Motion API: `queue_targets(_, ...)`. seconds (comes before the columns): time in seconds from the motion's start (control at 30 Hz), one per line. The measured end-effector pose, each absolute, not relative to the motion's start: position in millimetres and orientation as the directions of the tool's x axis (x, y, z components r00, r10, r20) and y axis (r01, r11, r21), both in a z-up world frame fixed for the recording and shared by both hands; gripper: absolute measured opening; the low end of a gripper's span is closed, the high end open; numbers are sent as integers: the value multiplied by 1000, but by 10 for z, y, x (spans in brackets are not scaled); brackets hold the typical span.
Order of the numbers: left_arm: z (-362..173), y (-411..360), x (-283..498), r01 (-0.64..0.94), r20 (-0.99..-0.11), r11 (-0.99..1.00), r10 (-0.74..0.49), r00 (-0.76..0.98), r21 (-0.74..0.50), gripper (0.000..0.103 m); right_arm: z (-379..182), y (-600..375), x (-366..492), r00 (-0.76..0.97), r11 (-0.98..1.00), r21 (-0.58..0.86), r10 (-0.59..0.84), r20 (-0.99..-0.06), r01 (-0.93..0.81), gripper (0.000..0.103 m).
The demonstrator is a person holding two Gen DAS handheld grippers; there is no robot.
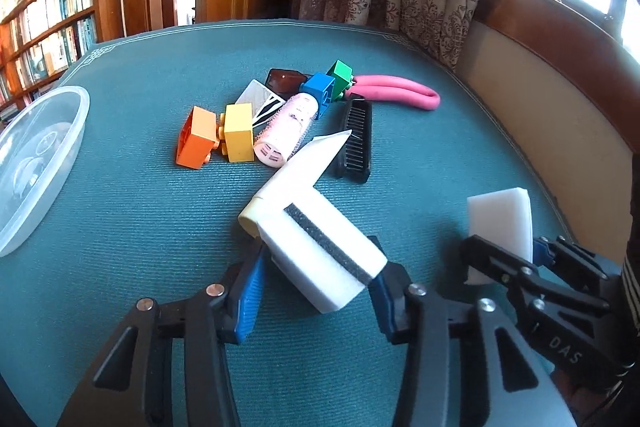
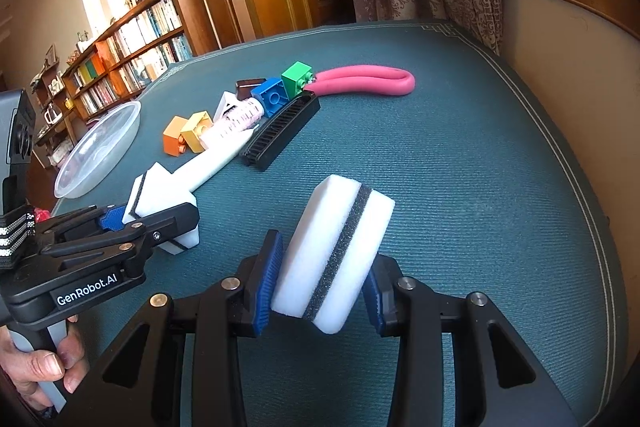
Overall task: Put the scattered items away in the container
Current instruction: 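Lift the sponge with the right tool while the left tool grasps the other sponge, then carry both sponges over the clear bowl and open both tools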
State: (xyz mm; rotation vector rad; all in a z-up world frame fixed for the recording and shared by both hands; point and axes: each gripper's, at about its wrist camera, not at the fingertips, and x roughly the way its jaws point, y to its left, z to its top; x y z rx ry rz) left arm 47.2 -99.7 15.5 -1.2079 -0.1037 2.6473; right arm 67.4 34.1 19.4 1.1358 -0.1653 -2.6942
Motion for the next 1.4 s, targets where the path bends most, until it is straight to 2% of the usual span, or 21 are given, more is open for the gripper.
queue_targets(0.17,273,-1092,557,-170,-712,-972,234,-662,-162,50,223,296,688,-682,-968,189,-249,-687,162,40)
queue_targets(0.4,398,-1270,619,-112,-681,-989,147,-717,-95,50,235,209,714,-681,-967,192,-255,-686,169,40)
queue_targets(0.8,472,-1669,619,-9,-650,-999,41,-759,-52,50,303,-67,663,-678,-955,225,-296,-673,194,40)
queue_targets(1.4,597,-2536,523,158,-601,-985,-87,-795,-67,52,517,-821,506,-664,-929,201,-363,-654,310,40)
